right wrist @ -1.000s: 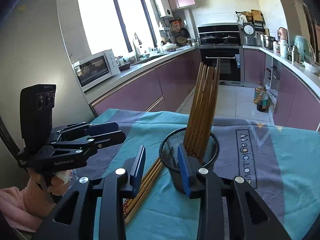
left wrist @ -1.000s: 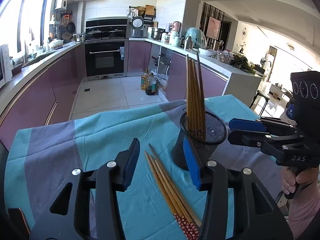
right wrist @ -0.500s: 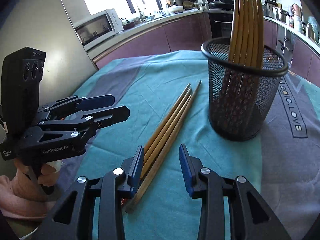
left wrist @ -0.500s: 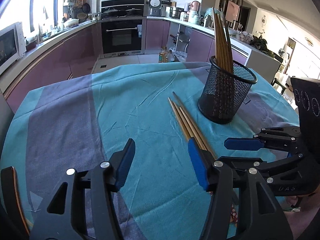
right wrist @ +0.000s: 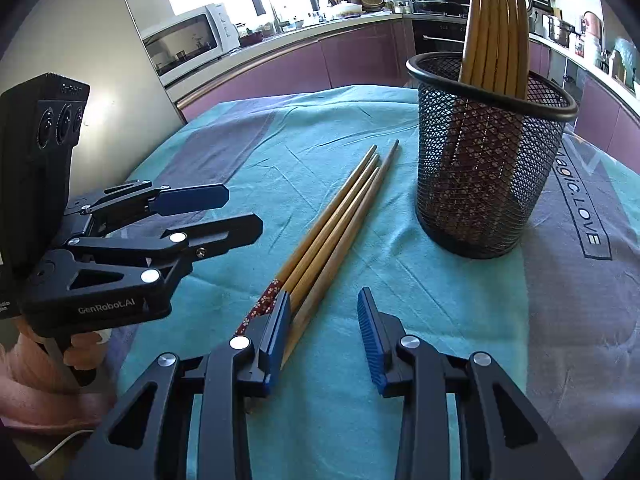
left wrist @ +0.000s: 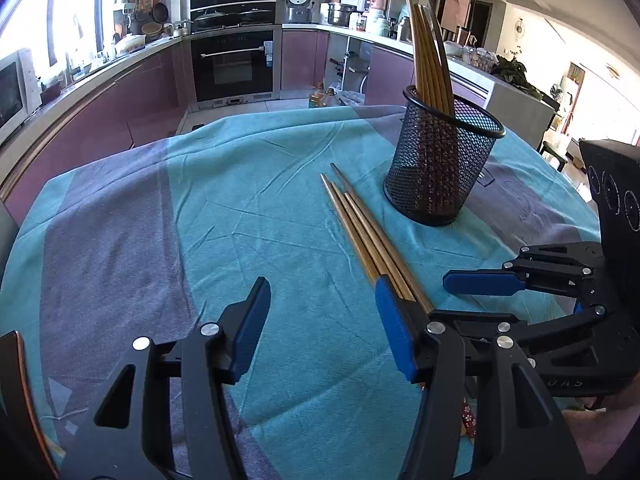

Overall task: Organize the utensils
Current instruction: 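Grasp a bamboo chopstick with the right gripper while the left gripper grasps another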

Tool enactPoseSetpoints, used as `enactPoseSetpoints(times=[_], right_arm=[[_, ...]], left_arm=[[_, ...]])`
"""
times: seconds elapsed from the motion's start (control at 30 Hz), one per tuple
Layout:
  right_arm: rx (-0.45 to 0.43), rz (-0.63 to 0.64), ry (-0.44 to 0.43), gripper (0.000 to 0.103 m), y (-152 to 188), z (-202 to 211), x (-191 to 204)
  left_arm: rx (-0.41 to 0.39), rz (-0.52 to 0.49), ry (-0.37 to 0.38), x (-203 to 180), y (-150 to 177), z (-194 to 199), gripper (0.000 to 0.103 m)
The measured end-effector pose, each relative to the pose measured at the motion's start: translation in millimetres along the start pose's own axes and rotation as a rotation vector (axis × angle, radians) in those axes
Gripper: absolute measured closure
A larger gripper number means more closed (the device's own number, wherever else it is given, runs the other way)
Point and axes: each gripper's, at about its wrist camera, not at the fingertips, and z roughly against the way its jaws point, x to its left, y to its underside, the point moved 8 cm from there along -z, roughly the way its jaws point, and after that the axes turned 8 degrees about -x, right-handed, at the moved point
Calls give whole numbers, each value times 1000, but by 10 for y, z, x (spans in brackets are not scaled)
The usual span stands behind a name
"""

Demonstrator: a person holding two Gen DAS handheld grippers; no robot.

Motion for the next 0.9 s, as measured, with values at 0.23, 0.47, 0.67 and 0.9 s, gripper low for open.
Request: enactPoseSetpoints(times=[0.23, 0.47, 0.67, 0.9], right_arm=[[14, 5, 22, 71, 3, 21, -43], [19, -3, 48, 71, 29, 90, -131], [12, -9, 53, 71, -4, 68, -150], [3, -3, 52, 71, -98, -21, -122]], left_arm=[[18, -29, 14, -107, 24, -78, 50], [55, -41, 18, -158, 63, -205, 50], [73, -45, 19, -197, 65, -304, 53], [91, -31, -1, -141, 76, -362, 64]])
